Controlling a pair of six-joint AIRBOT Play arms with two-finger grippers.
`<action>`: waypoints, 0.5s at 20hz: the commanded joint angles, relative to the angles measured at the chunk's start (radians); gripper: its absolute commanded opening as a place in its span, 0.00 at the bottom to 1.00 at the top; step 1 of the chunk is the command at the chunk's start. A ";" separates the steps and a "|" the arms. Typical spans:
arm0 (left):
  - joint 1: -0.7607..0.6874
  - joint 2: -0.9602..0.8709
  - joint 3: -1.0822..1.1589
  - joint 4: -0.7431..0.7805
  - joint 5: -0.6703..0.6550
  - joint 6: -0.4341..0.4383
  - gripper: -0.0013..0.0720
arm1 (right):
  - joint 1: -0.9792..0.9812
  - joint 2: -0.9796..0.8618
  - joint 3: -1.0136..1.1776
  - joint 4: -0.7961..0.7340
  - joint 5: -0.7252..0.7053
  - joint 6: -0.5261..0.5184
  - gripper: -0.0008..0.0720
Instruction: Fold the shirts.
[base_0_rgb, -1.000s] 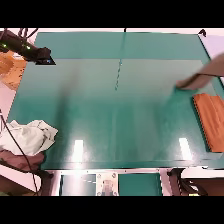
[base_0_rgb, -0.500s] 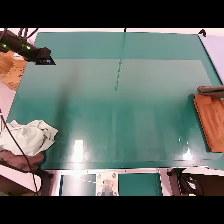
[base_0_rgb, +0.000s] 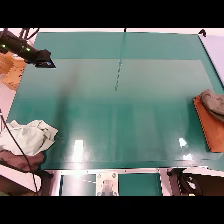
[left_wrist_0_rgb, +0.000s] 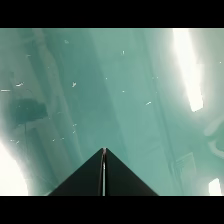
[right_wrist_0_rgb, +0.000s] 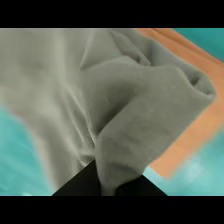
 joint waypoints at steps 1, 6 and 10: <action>0.000 0.001 0.000 0.000 0.005 0.000 0.05 | -0.001 -0.001 -0.148 -0.165 -0.021 0.017 0.14; 0.000 0.001 0.000 0.000 0.006 0.000 0.05 | 0.004 -0.003 -0.274 -0.210 -0.143 0.025 0.74; 0.000 0.003 0.001 -0.002 0.047 -0.051 0.05 | 0.108 -0.003 -0.166 0.006 -0.192 -0.040 0.10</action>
